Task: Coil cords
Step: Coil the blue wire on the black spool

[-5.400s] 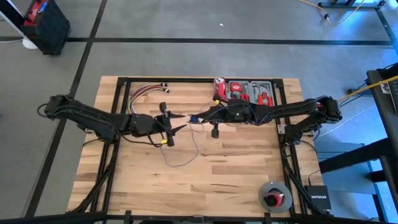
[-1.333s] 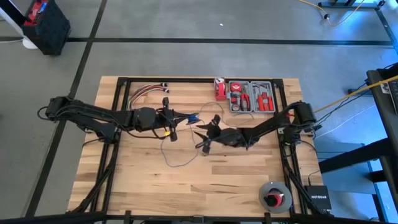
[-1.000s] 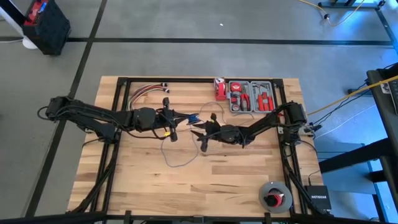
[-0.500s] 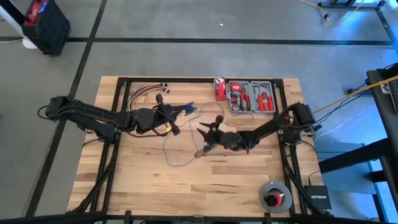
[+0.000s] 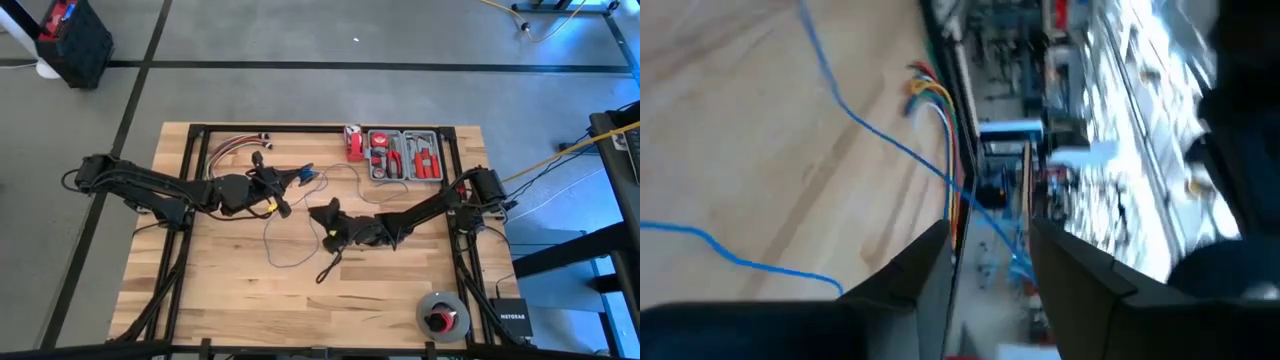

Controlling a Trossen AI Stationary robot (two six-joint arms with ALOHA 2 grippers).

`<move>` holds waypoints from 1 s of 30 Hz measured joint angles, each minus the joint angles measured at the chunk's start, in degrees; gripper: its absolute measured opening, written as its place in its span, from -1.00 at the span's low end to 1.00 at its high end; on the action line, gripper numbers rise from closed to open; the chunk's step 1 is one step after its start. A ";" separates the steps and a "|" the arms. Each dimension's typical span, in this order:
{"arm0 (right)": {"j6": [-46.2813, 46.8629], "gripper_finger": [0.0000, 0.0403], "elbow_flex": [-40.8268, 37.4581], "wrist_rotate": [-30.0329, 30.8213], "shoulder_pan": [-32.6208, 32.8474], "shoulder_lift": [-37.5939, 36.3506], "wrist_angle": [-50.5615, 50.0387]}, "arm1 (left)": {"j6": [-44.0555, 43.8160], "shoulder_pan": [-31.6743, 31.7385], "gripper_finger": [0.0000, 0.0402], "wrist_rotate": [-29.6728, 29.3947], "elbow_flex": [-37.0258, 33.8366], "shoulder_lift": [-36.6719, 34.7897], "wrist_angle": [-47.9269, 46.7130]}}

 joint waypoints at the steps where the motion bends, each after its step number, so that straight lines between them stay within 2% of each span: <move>1: -1.50 -0.30 0.63 -0.38 -0.47 0.00 -1.15 | -0.02 0.00 -0.99 0.00 0.00 0.00 0.04; 7: -4.01 -0.30 3.27 1.33 -4.19 0.00 -3.06 | -0.02 -0.09 -0.99 0.00 0.00 0.00 -0.35; 12: -4.46 -0.34 4.69 0.31 -5.98 -0.02 -5.92 | -0.02 -0.09 -0.99 0.01 0.00 0.00 -0.42; 15: -4.43 -0.52 5.04 0.29 -6.40 -0.02 -8.27 | -0.04 -0.09 -0.99 0.00 0.00 0.00 -0.44; 18: -2.47 -0.81 5.07 0.25 -6.26 -0.02 -9.68 | -0.64 -0.09 -0.99 0.00 0.00 0.00 -0.42; 20: -1.06 -0.94 5.07 -1.20 -6.23 -0.02 -9.68 | -1.18 -0.09 -0.99 0.14 0.00 0.00 -0.39; 25: 6.10 -0.91 5.07 -9.13 -6.95 -0.02 -8.23 | -3.68 0.78 -0.99 3.89 0.00 0.46 1.09; 30: 9.82 -0.96 5.03 -11.51 -8.00 -0.02 -6.04 | -4.42 1.08 -0.98 5.35 0.00 1.76 3.61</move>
